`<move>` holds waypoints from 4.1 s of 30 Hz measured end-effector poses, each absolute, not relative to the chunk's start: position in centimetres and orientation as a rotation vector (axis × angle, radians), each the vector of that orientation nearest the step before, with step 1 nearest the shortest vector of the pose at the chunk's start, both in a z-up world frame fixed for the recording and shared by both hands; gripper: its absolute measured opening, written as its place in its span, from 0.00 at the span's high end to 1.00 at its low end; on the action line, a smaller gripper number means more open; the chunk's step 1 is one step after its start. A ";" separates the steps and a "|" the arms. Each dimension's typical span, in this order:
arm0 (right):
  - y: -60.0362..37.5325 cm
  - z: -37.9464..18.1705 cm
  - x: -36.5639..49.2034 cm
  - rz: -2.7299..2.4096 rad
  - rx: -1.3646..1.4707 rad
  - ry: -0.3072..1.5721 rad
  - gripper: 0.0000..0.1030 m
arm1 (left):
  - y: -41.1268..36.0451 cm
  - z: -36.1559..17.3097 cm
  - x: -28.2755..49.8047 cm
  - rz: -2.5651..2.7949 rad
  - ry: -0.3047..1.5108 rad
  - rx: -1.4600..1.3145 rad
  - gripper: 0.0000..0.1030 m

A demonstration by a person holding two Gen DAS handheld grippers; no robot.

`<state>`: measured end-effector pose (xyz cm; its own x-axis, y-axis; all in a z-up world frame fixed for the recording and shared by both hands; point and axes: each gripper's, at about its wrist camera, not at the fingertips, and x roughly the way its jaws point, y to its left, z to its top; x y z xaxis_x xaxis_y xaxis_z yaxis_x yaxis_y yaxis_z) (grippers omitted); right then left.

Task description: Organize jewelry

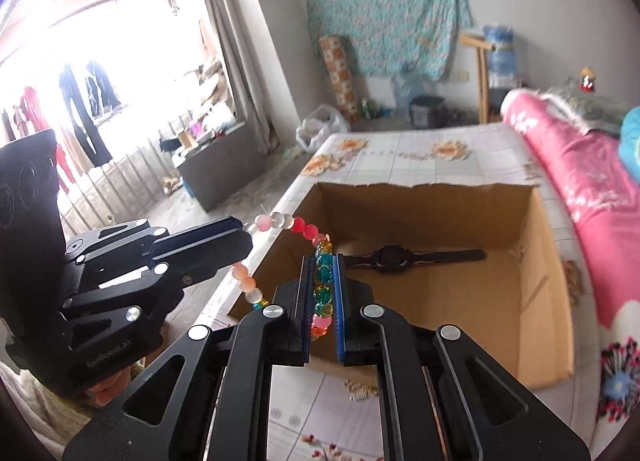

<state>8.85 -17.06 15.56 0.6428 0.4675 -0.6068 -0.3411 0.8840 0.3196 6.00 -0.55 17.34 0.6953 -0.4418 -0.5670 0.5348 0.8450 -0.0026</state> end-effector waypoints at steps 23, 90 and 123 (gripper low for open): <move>-13.5 7.6 18.7 0.542 0.213 1.157 0.82 | -0.4 8.6 13.8 -0.423 0.865 0.306 0.90; -26.6 6.9 4.4 -0.054 0.042 0.805 0.08 | -1.1 -0.9 5.2 -0.429 1.058 0.275 0.04; -28.0 5.2 -1.7 0.139 0.449 0.740 0.38 | -0.9 0.0 2.6 -0.398 0.920 0.175 0.20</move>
